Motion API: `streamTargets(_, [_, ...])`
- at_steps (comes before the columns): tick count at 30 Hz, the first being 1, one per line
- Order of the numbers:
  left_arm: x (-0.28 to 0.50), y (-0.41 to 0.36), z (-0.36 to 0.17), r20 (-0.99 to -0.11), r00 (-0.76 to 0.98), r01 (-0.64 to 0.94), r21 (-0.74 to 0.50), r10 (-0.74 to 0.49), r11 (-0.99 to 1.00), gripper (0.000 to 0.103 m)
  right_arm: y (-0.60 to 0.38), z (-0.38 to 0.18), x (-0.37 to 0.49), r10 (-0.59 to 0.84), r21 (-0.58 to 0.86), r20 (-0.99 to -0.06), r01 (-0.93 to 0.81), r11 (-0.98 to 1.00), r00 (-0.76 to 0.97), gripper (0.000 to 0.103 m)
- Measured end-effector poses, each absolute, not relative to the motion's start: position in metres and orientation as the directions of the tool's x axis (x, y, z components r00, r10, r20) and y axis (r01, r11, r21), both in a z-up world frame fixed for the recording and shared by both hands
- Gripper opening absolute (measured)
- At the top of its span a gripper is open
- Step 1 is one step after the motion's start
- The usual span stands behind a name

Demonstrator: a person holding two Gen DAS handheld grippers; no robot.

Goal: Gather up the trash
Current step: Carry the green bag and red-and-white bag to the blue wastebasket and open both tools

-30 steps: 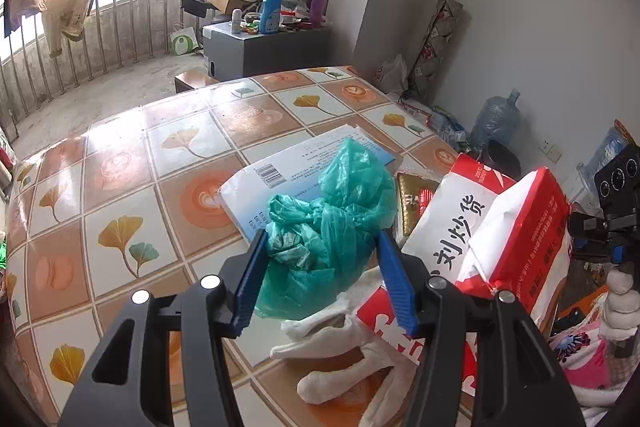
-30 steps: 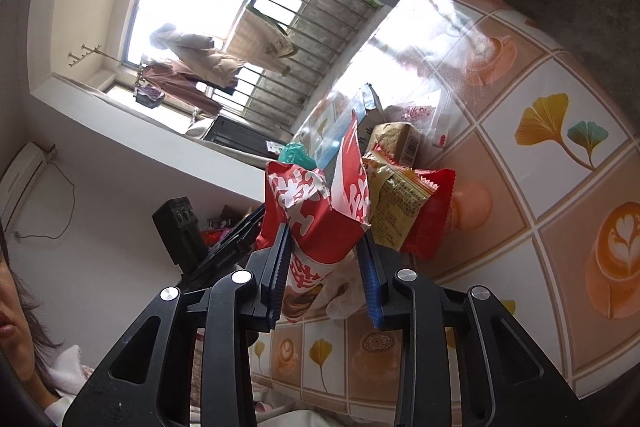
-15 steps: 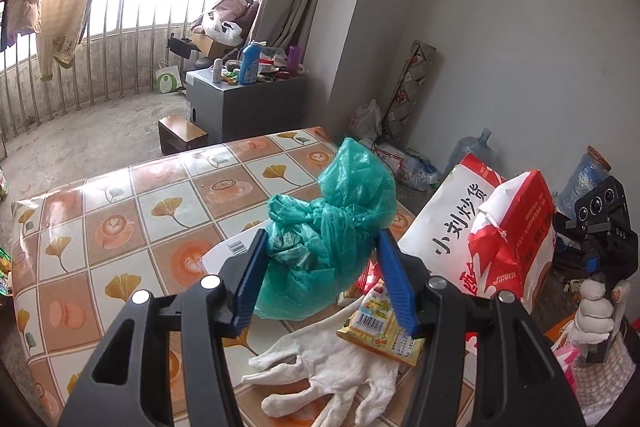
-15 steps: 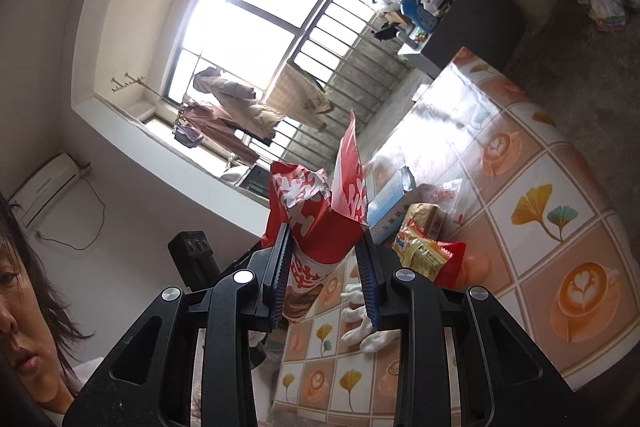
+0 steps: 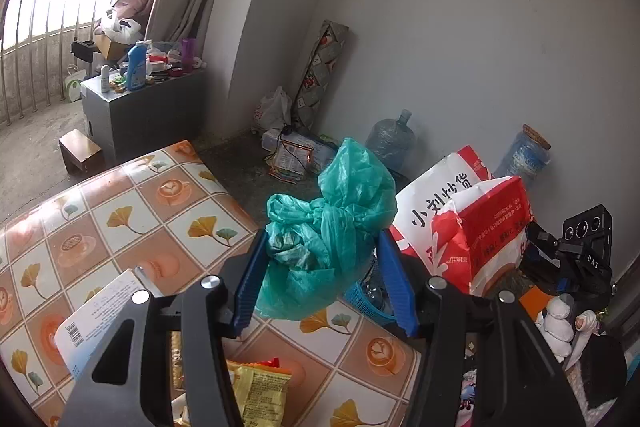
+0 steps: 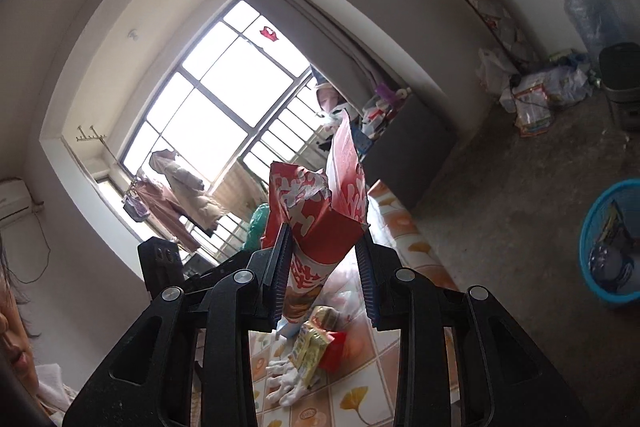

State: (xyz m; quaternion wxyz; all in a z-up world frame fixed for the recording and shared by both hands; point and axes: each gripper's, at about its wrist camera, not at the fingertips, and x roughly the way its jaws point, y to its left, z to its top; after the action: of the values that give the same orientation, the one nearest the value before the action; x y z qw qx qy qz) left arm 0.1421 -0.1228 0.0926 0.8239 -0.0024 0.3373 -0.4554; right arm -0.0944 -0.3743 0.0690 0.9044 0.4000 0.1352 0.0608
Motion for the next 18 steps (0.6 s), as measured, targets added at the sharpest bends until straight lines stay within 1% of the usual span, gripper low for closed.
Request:
streamTargets(4, [0.137, -0.197, 0.080, -0.589, 0.261, 0.801, -0.310, -0.765, 0.512, 0.054, -0.403, 0.062, -0.120, 0.042, 0.685, -0.268, 0.159, 0.711, 0.963, 0.029])
streamTargets(7, [0.132, -0.253, 0.063, -0.629, 0.182, 0.832, -0.311, -0.756, 0.460, 0.054, -0.421, 0.049, -0.131, -0.060, 0.656, -0.323, 0.270, 0.705, 0.944, 0.029])
streamTargets(9, [0.128, -0.287, 0.048, -0.660, 0.139, 0.847, -0.306, -0.738, 0.434, 0.054, -0.433, 0.037, -0.131, -0.128, 0.633, -0.381, 0.359, 0.686, 0.916, 0.029])
streamTargets(11, [0.122, -0.318, 0.032, -0.689, 0.096, 0.862, -0.304, -0.719, 0.406, 0.054, -0.442, 0.021, -0.131, -0.208, 0.580, -0.459, 0.469, 0.666, 0.864, 0.029])
streamTargets(14, [0.117, -0.359, 0.008, -0.726, 0.043, 0.874, -0.306, -0.686, 0.379, 0.054, -0.455, 0.002, -0.121, -0.330, 0.444, -0.570, 0.620, 0.648, 0.753, 0.029])
streamTargets(16, [0.113, -0.384, -0.008, -0.749, 0.017, 0.879, -0.304, -0.662, 0.367, 0.054, -0.468, -0.013, -0.114, -0.384, 0.373, -0.616, 0.684, 0.627, 0.688, 0.029])
streamTargets(18, [0.109, -0.405, -0.025, -0.772, -0.005, 0.884, -0.301, -0.636, 0.358, 0.054, -0.483, -0.027, -0.106, -0.410, 0.339, -0.646, 0.723, 0.601, 0.644, 0.029])
